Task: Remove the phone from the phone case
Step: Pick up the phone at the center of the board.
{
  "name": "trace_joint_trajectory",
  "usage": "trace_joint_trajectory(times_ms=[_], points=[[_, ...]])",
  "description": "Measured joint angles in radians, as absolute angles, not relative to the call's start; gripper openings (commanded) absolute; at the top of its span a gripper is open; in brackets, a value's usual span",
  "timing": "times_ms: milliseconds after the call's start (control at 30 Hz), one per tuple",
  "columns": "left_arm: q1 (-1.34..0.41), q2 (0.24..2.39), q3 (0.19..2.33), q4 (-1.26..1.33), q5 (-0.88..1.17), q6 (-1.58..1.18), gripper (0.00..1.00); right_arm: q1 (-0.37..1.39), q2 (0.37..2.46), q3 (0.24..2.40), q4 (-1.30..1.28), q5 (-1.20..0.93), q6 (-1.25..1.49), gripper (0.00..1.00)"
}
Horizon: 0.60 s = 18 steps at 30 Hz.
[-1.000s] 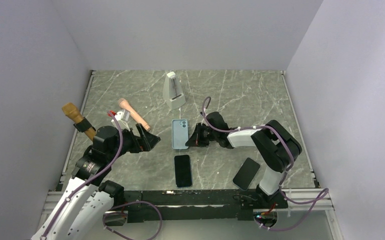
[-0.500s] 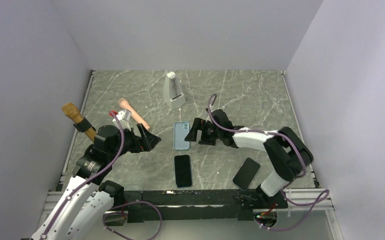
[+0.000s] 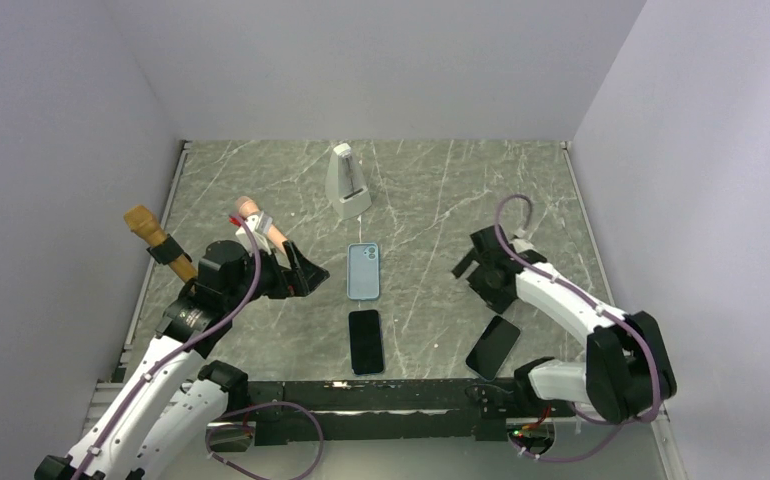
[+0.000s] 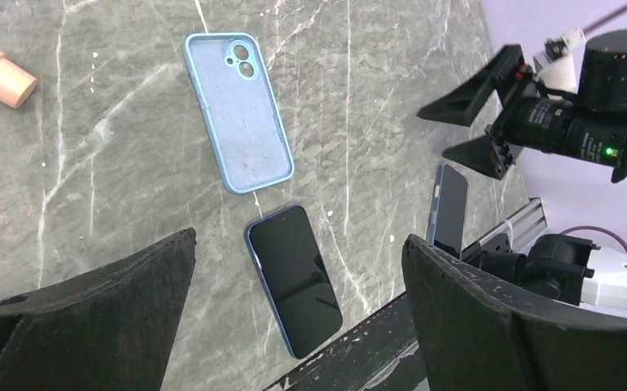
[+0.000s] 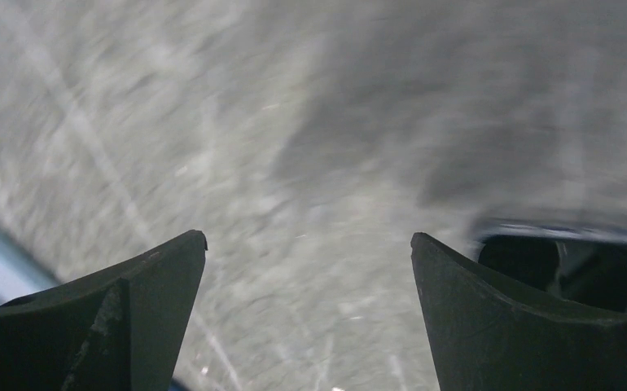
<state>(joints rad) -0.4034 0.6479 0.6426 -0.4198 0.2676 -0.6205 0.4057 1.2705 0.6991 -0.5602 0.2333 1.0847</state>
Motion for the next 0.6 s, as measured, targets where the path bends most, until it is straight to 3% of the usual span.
trace_joint_trajectory(times_ms=[267,600], points=[[-0.403,0.631,0.642,-0.414,0.265,-0.613,0.99,0.216,1.024,0.577,-0.807,0.344,1.246,1.00],[-0.403,0.645,0.642,-0.405,0.265,-0.609,1.00,0.168,1.002,0.548,-0.918,0.352,1.272,1.00]])
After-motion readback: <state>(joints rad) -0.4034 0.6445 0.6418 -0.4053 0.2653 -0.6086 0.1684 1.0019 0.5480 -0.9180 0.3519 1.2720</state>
